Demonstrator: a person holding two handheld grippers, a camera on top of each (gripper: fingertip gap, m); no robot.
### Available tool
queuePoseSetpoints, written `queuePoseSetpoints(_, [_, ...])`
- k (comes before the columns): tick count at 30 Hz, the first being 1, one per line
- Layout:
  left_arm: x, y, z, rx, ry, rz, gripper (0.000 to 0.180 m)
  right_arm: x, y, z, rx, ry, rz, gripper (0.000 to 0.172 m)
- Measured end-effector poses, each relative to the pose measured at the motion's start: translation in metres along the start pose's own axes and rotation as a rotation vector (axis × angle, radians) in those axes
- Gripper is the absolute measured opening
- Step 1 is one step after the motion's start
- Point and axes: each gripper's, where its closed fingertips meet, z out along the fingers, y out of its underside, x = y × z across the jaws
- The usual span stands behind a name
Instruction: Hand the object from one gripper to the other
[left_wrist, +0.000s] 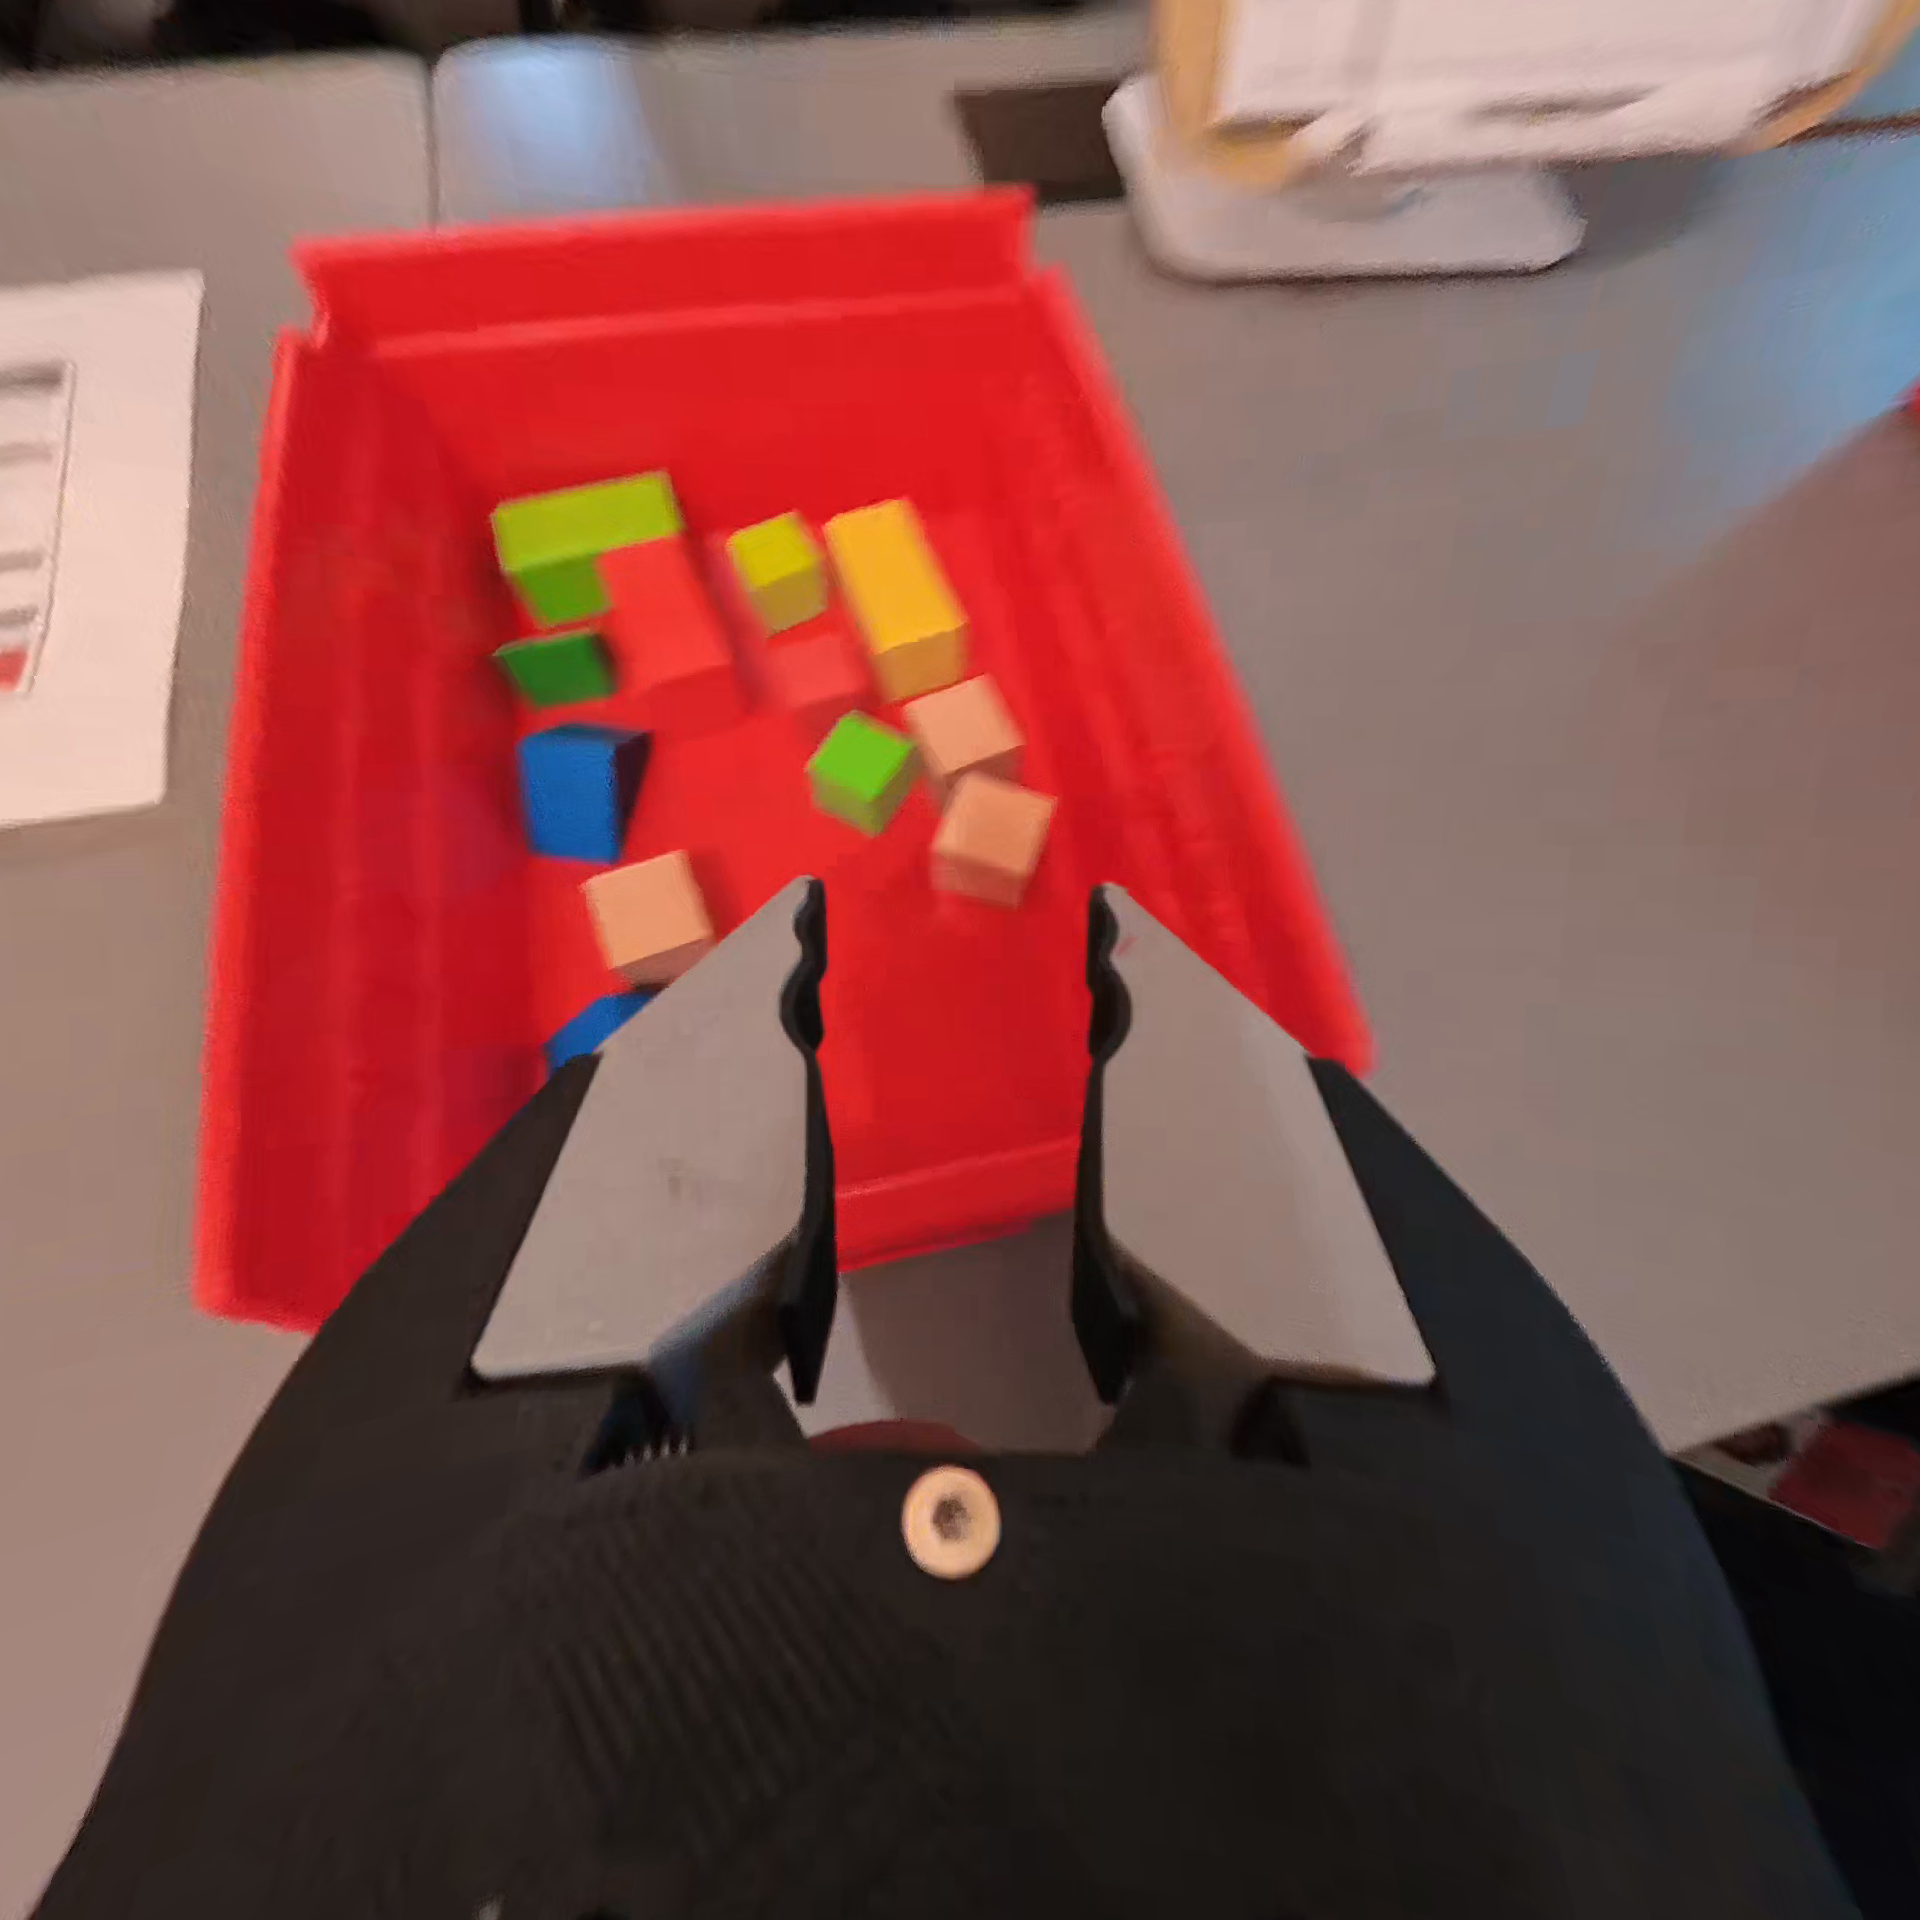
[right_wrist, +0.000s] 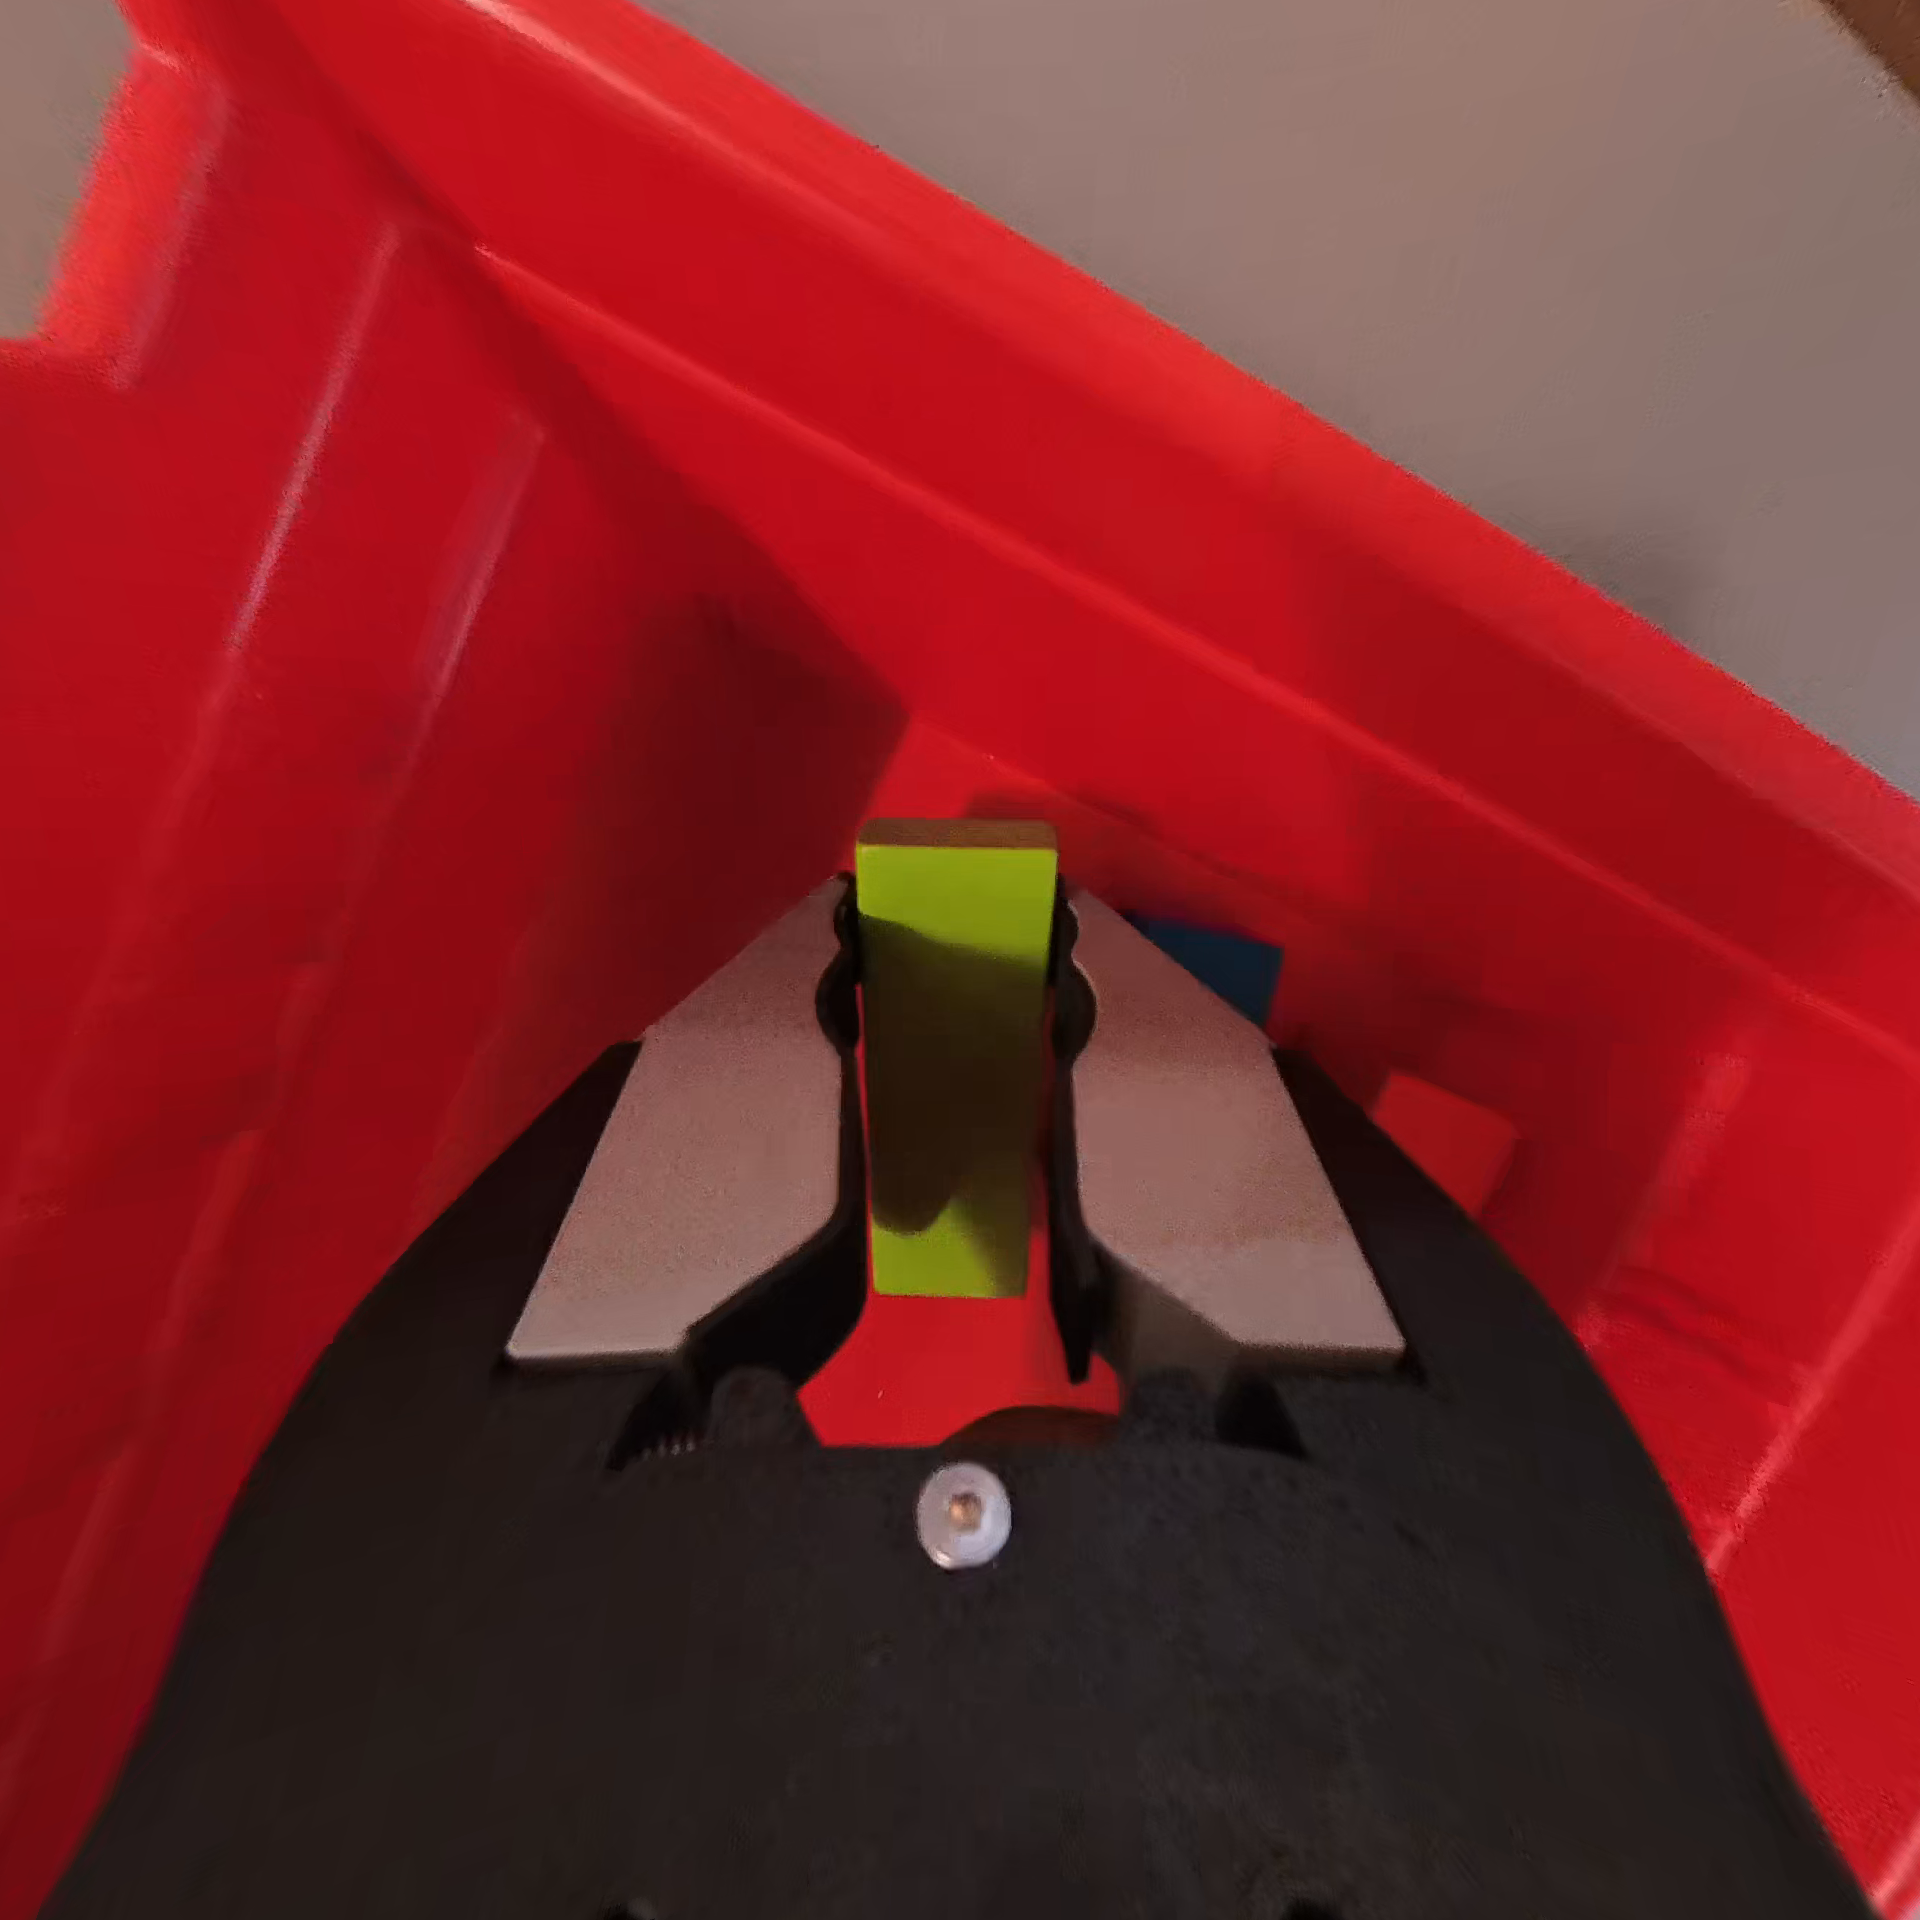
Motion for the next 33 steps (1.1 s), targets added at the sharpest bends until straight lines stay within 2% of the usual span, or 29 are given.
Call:
queuePoseSetpoints(4, [-0.046, 0.014, 0.033, -0.198, -0.037, -0.024, 0.046, 0.001, -0.006, -0.005, 0.014, -0.004, 0.029, 0.034])
queuePoseSetpoints(7, [-0.071, 0.026, 0.053, -0.366, -0.098, -0.024, 0.047, -0.002, -0.010, -0.023, 0.065, -0.009, 0.041, 0.047])
queuePoseSetpoints(12, [-0.091, 0.057, 0.068, -0.579, -0.169, -0.051, 0.050, -0.014, -0.008, -0.063, 0.180, 0.004, -0.007, 0.048])
queuePoseSetpoints(14, [-0.089, 0.071, 0.073, -0.640, -0.154, -0.063, 0.045, -0.025, -0.009, -0.077, 0.223, -0.010, -0.027, 0.049])
queuePoseSetpoints(15, [-0.089, 0.076, 0.076, -0.655, -0.145, -0.048, 0.032, -0.031, -0.010, -0.084, 0.248, -0.018, -0.039, 0.049])
queuePoseSetpoints(18, [-0.097, 0.065, 0.081, -0.588, -0.176, -0.011, 0.031, -0.058, -0.014, -0.110, 0.340, -0.057, -0.086, 0.047])
queuePoseSetpoints(21, [-0.088, 0.033, 0.078, -0.422, -0.198, 0.068, 0.031, -0.103, -0.016, -0.138, 0.430, -0.145, -0.163, 0.047])
queuePoseSetpoints(23, [-0.062, -0.003, 0.067, -0.258, -0.197, 0.167, 0.031, -0.144, -0.018, -0.160, 0.504, -0.258, -0.218, 0.047])
queuePoseSetpoints(24, [-0.037, -0.023, 0.060, -0.162, -0.167, 0.232, 0.031, -0.169, -0.020, -0.172, 0.543, -0.339, -0.248, 0.048])
queuePoseSetpoints(27, [0.072, -0.069, 0.038, 0.097, -0.057, 0.505, 0.031, -0.246, -0.023, -0.206, 0.629, -0.602, -0.328, 0.054])
queuePoseSetpoints(30, [0.162, -0.078, 0.030, 0.189, -0.100, 0.728, 0.030, -0.300, -0.034, -0.228, 0.695, -0.742, -0.340, 0.063])
queuePoseSetpoints(33, [0.246, -0.070, 0.030, 0.269, -0.036, 0.864, 0.030, -0.326, -0.054, -0.230, 0.750, -0.738, -0.316, 0.070])
